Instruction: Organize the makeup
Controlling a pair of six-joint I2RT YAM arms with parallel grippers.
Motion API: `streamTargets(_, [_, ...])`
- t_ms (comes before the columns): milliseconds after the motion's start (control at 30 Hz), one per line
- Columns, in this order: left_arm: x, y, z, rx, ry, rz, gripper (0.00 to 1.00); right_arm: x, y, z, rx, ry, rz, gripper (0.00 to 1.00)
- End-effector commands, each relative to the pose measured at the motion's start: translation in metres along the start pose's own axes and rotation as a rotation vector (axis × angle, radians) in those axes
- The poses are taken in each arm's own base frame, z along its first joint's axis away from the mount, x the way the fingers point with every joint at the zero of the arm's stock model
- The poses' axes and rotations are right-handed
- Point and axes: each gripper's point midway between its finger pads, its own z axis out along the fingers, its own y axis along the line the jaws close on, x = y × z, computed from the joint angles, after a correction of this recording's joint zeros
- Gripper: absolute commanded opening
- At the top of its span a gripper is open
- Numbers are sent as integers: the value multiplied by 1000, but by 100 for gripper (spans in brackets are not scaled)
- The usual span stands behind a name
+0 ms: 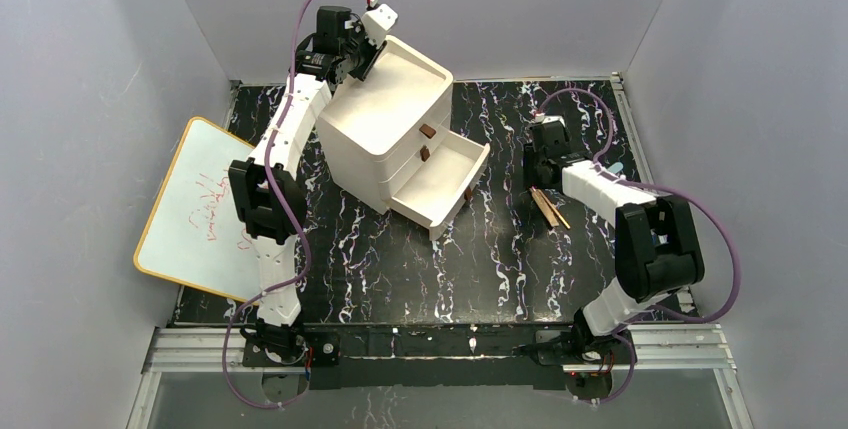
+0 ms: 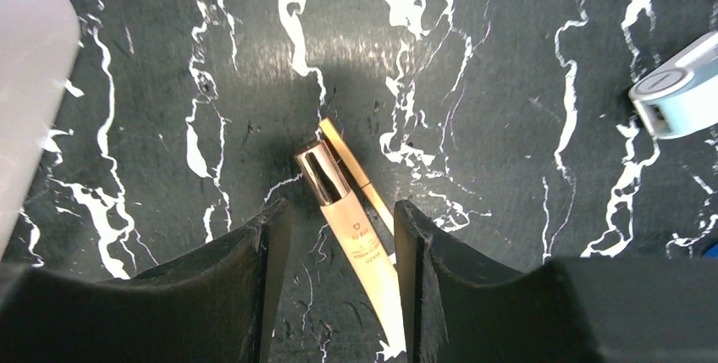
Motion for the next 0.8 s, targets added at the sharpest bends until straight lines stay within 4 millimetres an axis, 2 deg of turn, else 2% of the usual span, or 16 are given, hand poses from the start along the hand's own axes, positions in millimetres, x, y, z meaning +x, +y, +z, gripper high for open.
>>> streamTargets(0, [86, -73, 21, 222, 280, 29, 0, 13, 6, 5, -16, 64, 14, 56])
streamTargets(267, [86, -73, 22, 220, 281, 28, 0, 32, 5, 15, 3, 116, 19, 56])
streamTargets(433, [87, -74, 23, 221, 287, 30, 0, 44, 5, 23, 10, 150, 22, 52])
streamTargets(667, [88, -74, 23, 219, 289, 30, 0, 55, 9, 28, -7, 177, 25, 41])
streamTargets(767, [87, -75, 24, 220, 288, 32, 0, 58, 11, 29, -16, 187, 29, 32])
